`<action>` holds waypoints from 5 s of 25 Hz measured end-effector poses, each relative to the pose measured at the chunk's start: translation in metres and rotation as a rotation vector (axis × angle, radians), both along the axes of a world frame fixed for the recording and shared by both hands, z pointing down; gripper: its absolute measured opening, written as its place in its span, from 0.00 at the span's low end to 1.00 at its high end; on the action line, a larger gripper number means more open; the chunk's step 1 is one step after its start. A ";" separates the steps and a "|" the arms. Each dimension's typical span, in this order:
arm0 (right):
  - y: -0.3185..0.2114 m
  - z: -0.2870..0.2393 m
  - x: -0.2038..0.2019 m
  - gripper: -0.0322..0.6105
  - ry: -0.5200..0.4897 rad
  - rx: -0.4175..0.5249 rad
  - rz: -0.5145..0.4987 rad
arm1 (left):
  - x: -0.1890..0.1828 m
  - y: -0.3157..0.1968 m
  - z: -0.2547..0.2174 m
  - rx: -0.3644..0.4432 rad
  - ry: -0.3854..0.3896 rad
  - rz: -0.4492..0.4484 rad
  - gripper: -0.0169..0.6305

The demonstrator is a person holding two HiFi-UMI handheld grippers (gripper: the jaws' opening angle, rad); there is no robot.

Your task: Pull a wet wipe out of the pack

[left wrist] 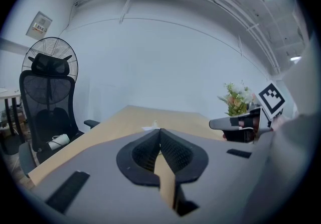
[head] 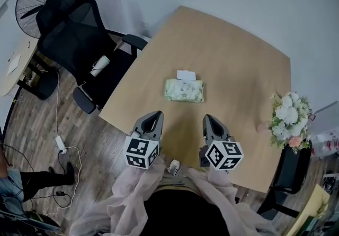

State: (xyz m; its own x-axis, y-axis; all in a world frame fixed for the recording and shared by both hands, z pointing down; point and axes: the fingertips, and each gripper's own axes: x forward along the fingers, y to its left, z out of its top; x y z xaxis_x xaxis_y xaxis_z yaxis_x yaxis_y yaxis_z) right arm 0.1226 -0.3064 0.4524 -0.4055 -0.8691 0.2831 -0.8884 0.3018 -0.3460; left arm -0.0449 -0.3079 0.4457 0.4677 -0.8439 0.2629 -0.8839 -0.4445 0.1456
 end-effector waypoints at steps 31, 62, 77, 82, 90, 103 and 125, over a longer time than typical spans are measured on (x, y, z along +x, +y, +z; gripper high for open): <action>-0.033 0.024 -0.015 0.07 0.045 -0.040 0.011 | 0.004 -0.018 0.020 -0.052 -0.011 0.051 0.05; -0.128 0.079 -0.060 0.40 0.215 -0.098 -0.075 | -0.022 -0.085 0.067 -0.166 0.025 0.026 0.05; -0.148 0.089 -0.077 0.37 0.246 -0.093 -0.114 | -0.038 -0.093 0.083 -0.206 0.005 0.003 0.05; -0.147 0.090 -0.080 0.31 0.212 -0.100 -0.136 | -0.041 -0.093 0.089 -0.221 0.005 -0.006 0.05; -0.149 0.092 -0.076 0.10 0.214 -0.105 -0.124 | -0.039 -0.094 0.090 -0.219 -0.002 -0.005 0.05; -0.143 0.087 -0.075 0.09 0.224 -0.094 -0.128 | -0.037 -0.090 0.083 -0.202 -0.007 -0.001 0.05; -0.118 0.077 -0.069 0.09 0.214 -0.080 -0.125 | -0.033 -0.070 0.071 -0.182 -0.008 -0.008 0.05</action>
